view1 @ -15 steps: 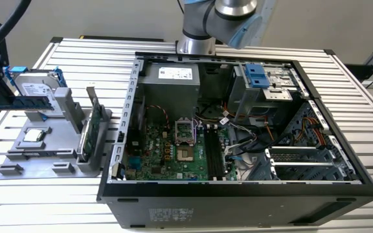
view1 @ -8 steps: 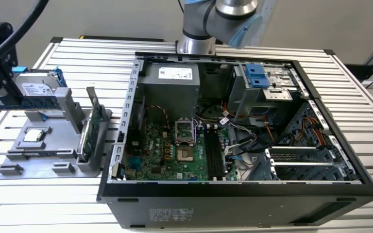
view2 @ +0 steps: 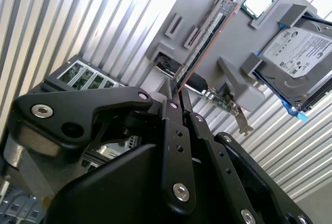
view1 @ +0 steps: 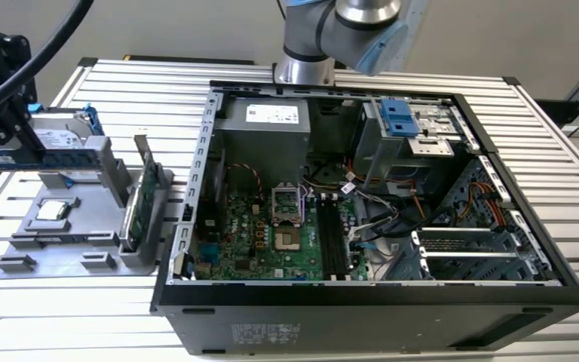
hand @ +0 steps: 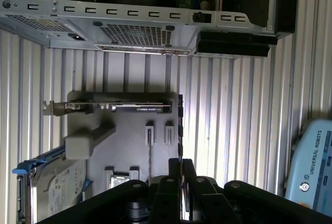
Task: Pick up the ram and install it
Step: 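Pick up the ram and move it above insertion slot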
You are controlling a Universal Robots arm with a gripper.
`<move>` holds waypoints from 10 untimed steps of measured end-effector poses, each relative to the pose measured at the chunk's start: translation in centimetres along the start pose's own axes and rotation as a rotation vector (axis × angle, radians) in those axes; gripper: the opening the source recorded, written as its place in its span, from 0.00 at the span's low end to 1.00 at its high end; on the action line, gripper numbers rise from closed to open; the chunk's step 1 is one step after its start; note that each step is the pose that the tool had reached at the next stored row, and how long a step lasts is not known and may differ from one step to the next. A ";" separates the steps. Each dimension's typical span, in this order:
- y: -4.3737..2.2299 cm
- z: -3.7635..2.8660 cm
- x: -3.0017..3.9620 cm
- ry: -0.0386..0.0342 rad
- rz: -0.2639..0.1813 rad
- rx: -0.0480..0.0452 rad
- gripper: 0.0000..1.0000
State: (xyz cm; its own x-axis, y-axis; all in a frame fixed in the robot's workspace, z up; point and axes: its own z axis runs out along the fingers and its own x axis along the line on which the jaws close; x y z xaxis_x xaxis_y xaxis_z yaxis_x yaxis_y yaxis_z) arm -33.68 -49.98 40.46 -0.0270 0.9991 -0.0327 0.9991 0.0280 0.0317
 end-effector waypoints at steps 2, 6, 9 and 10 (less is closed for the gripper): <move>0.17 0.01 0.00 0.0001 0.000 -0.0001 0.00; 0.47 0.03 0.00 0.0000 0.000 0.0000 0.00; 0.70 0.03 0.01 0.0000 0.000 0.0000 0.00; 0.78 0.04 0.01 0.0000 0.000 0.0000 0.00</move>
State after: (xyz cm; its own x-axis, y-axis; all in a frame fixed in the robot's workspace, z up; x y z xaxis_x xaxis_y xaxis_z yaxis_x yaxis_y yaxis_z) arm -32.90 -49.94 40.45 -0.0270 0.9991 -0.0328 0.9991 0.0280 0.0317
